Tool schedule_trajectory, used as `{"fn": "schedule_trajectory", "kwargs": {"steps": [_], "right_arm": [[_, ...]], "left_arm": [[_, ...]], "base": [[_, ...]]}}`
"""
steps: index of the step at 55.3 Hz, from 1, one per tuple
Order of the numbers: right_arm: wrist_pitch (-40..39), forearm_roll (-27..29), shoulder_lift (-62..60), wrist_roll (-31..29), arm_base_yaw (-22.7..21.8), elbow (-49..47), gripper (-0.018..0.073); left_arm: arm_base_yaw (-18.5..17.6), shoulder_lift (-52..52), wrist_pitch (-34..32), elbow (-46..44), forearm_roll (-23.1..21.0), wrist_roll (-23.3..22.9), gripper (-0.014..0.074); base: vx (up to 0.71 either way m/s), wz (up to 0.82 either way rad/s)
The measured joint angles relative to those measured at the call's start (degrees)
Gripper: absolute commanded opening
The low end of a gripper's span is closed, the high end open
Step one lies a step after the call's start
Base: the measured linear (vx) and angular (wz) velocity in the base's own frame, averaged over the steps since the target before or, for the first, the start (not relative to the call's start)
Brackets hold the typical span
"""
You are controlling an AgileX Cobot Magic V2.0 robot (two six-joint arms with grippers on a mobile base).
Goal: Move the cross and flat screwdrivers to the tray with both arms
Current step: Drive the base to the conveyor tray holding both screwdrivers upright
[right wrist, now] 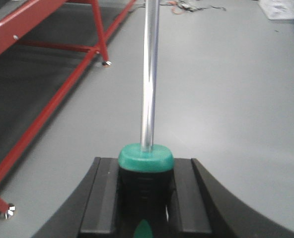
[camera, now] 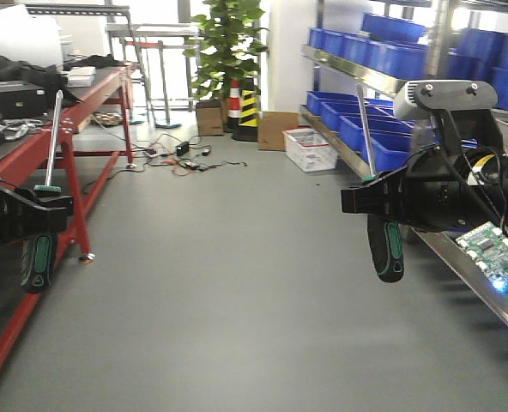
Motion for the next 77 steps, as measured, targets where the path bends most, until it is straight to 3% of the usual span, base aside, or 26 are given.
{"fn": "schedule_trajectory", "kwargs": {"steps": [46, 77], "right_arm": [[0.0, 0.0, 0.0, 0.0, 0.0, 0.0, -0.0008], [0.0, 0.0, 0.0, 0.0, 0.0, 0.0, -0.0008]], "left_arm": [[0.0, 0.0, 0.0, 0.0, 0.0, 0.0, 0.0003], [0.0, 0.0, -0.1, 0.0, 0.1, 0.0, 0.0003]], "base": [[0.61, 0.09], [0.5, -0.52]]}}
